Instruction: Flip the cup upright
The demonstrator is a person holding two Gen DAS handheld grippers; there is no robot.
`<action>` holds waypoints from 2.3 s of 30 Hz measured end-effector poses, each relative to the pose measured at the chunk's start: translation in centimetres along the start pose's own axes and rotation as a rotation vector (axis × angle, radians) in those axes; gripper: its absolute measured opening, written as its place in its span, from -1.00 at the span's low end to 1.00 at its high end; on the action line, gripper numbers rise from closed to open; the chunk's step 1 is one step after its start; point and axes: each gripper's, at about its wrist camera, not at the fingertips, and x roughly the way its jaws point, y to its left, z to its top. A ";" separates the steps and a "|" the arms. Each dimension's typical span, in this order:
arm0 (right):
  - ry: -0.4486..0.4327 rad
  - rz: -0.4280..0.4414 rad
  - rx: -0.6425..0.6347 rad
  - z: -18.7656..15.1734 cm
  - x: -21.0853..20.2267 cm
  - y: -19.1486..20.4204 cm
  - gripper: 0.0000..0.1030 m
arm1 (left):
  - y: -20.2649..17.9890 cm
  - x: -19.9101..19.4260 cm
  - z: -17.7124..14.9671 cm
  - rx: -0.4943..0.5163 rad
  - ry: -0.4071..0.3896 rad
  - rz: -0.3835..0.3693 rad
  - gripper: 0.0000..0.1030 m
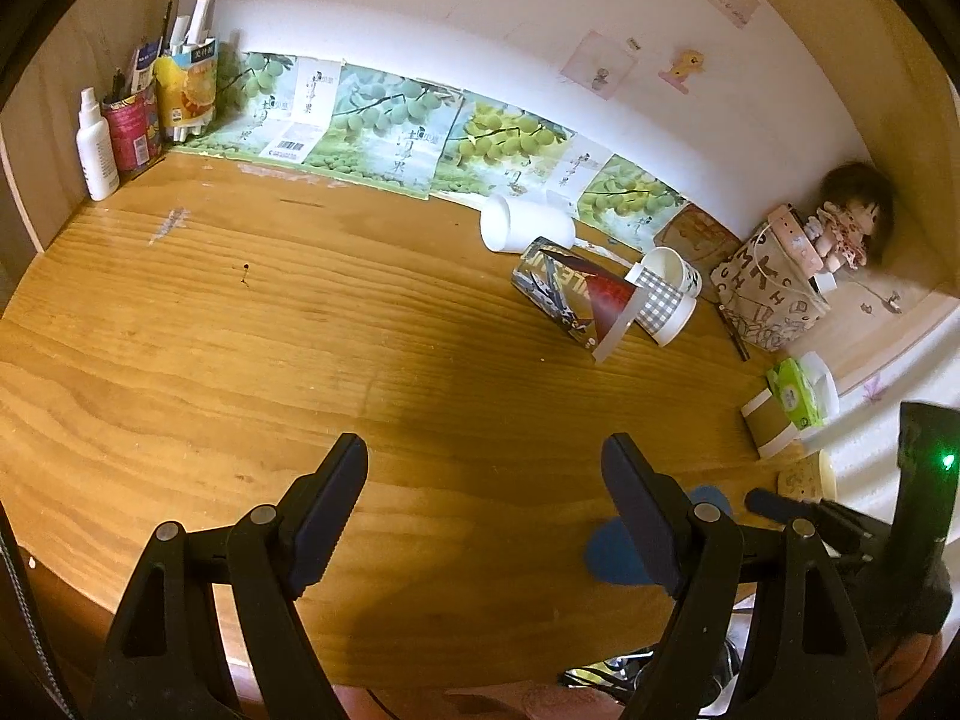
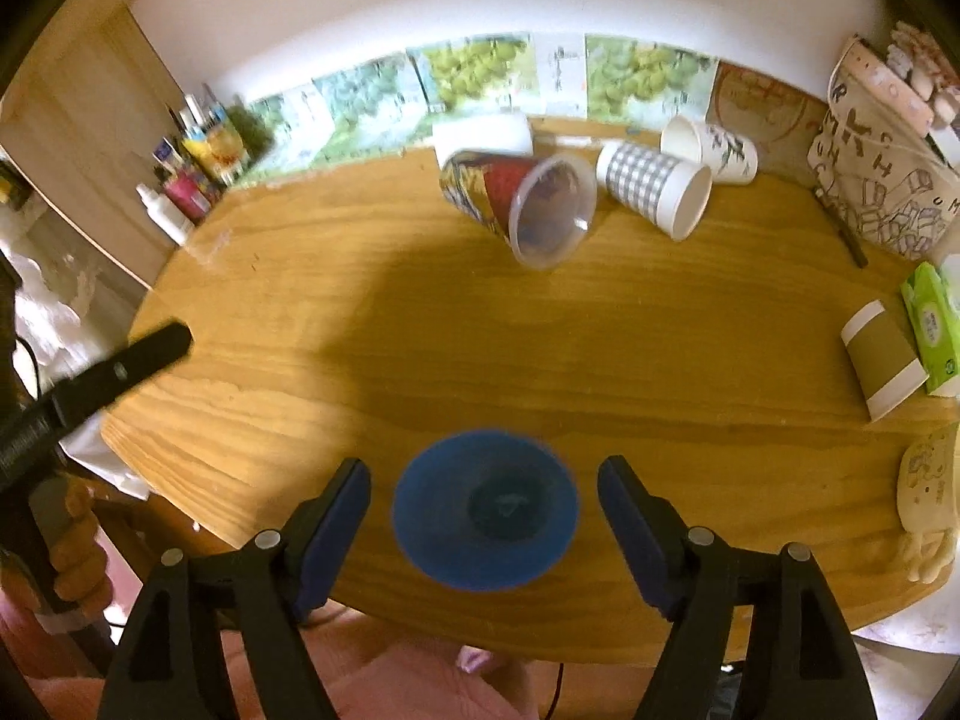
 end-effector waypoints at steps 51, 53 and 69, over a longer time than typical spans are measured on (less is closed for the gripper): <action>-0.732 -0.110 0.050 -19.2 -22.7 -0.1 0.98 | -14.6 -18.9 -14.6 0.137 -0.542 0.283 0.83; -0.732 -0.103 0.054 -19.4 -22.8 -0.2 0.98 | -15.2 -19.1 -15.3 0.159 -0.564 0.296 0.99; -0.809 -0.129 0.086 -20.1 -23.9 -1.1 0.98 | -17.4 -19.8 -16.1 0.244 -0.644 0.319 1.00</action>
